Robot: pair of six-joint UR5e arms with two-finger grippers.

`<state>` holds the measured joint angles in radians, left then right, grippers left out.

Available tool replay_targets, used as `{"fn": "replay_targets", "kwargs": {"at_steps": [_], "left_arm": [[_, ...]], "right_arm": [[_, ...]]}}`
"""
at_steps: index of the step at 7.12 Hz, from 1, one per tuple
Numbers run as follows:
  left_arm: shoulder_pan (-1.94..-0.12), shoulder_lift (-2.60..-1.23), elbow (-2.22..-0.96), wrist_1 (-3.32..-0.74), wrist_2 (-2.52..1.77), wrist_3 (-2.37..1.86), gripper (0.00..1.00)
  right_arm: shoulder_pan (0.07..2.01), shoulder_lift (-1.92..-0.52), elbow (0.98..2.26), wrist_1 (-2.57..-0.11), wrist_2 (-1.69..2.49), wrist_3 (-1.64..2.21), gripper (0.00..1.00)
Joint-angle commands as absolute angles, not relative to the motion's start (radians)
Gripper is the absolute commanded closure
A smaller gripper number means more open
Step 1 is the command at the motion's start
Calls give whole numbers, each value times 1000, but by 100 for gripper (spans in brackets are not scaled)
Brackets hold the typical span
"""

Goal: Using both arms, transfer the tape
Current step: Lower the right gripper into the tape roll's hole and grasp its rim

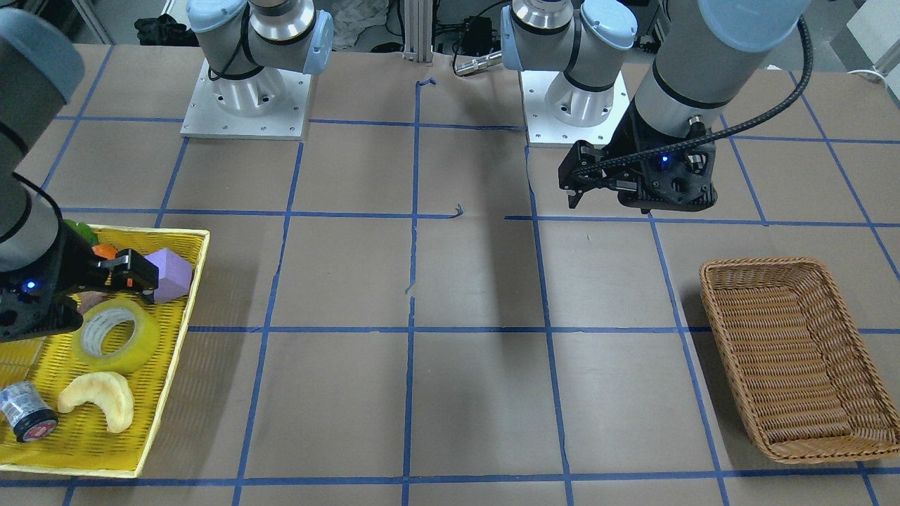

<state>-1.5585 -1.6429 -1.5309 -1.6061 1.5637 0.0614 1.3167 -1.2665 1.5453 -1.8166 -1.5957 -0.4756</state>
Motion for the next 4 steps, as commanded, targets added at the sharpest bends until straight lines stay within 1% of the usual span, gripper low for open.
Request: {"fn": "replay_targets", "kwargs": {"at_steps": [1, 2, 3, 4], "left_arm": [[-1559, -1643, -1531, -1606, 1563, 61, 0], [-1559, -1643, -1531, -1606, 1563, 61, 0], [-1559, -1643, -1531, -1606, 1565, 61, 0], [-1559, -1643, -1531, -1608, 1565, 61, 0]], "right_arm": [[1208, -1210, 1655, -1998, -1594, -658, 0], [1169, -1191, 1707, -2063, -1591, -705, 1], [1125, -1158, 1735, -2130, -1536, -766, 4], [1097, -1132, 1738, -2132, -1526, -784, 11]]}}
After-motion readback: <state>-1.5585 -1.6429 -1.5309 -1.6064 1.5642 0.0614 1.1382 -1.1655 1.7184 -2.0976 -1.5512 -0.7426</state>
